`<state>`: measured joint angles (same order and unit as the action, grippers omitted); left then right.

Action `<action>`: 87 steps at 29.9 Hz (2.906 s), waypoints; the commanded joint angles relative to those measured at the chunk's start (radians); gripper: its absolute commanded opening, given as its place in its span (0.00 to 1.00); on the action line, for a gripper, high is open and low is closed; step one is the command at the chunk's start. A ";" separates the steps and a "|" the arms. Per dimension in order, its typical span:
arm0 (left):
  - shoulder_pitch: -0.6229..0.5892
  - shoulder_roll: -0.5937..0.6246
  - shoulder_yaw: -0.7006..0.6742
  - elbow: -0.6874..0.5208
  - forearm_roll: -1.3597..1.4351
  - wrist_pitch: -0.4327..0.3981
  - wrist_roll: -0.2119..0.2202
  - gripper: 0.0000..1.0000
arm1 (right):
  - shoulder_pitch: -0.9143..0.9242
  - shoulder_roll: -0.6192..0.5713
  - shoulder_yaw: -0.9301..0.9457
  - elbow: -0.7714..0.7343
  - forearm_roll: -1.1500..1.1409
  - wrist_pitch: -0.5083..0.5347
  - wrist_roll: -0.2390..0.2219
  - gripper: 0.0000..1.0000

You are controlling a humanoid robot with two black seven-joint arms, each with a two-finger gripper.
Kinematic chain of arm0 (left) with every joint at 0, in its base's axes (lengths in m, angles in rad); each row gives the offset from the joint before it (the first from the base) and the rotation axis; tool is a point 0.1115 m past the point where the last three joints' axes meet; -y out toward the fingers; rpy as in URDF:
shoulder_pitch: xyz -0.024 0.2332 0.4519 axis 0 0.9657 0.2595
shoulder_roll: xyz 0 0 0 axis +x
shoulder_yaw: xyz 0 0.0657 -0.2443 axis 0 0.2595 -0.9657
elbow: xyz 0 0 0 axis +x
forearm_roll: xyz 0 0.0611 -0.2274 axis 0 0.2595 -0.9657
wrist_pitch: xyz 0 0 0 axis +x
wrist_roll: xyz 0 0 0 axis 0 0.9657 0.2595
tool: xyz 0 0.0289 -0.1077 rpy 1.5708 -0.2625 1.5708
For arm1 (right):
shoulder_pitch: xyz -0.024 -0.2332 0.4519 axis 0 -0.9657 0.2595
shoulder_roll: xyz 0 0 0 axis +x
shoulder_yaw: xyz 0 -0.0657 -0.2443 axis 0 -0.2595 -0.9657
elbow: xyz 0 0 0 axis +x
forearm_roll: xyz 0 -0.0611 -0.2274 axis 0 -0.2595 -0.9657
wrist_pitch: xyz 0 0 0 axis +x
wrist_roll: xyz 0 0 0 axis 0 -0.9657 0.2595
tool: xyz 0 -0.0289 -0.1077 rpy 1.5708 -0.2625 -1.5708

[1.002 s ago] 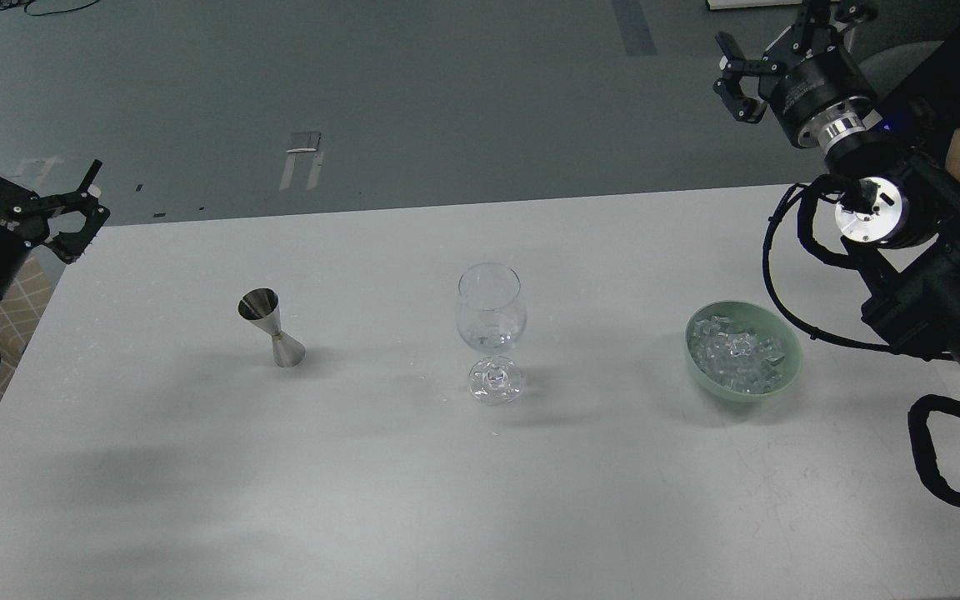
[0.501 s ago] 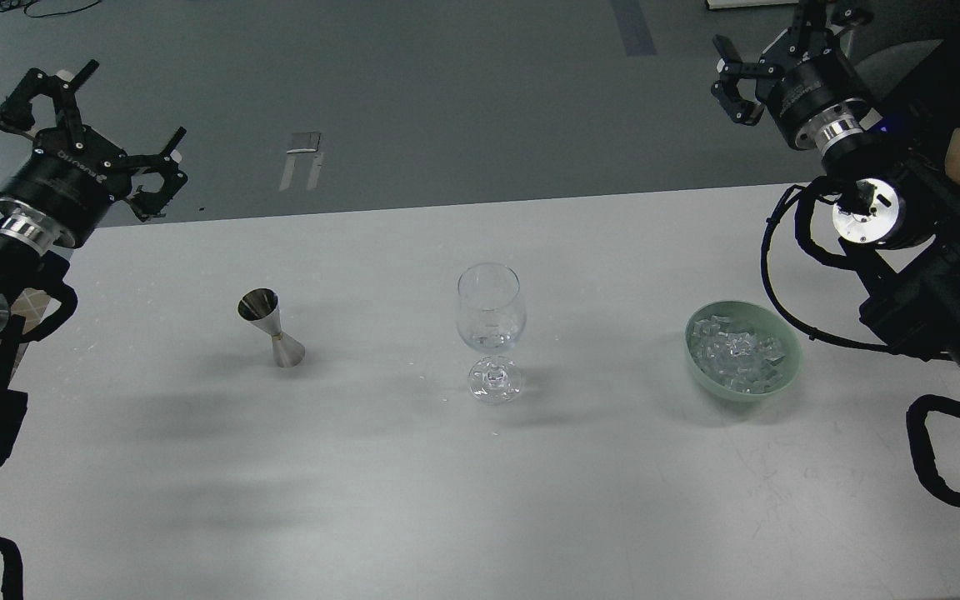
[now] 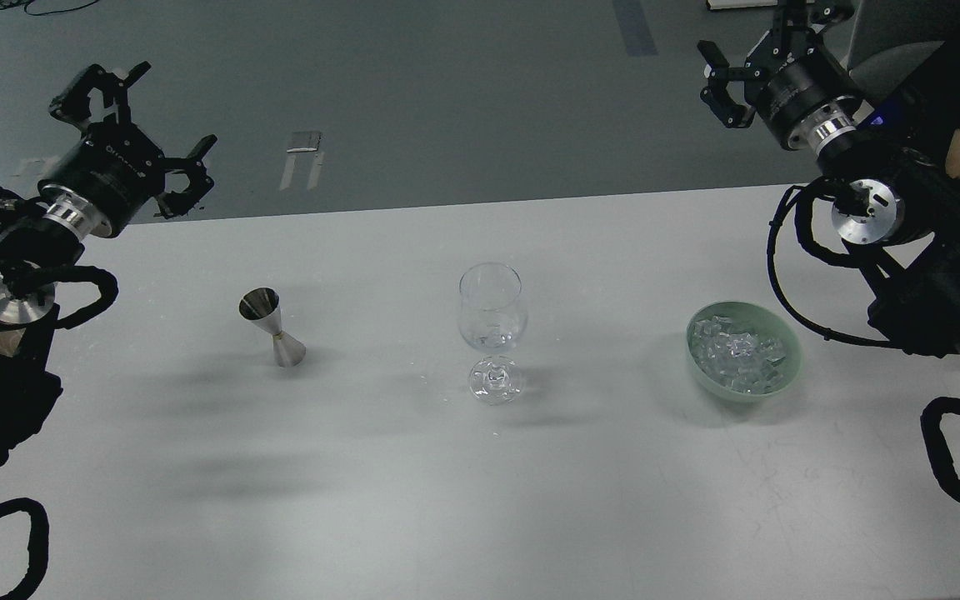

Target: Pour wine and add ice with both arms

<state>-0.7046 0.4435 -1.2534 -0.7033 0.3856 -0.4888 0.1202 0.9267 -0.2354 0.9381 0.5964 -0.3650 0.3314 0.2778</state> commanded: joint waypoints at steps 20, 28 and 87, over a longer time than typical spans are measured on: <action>-0.068 -0.094 0.049 0.030 -0.031 0.000 0.010 0.98 | -0.140 -0.436 -0.208 0.422 -0.193 -0.097 0.000 1.00; -0.067 -0.112 0.051 -0.010 -0.030 0.000 0.012 0.98 | -0.258 -0.631 -0.208 0.612 -0.351 -0.155 0.003 1.00; -0.075 -0.186 0.054 -0.031 -0.016 0.000 0.010 0.98 | -0.658 -0.562 -0.286 0.743 -1.247 -0.586 0.001 1.00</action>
<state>-0.7791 0.2587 -1.1996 -0.7301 0.3712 -0.4887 0.1303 0.2648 -0.8203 0.6633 1.3420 -1.6103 -0.2582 0.2791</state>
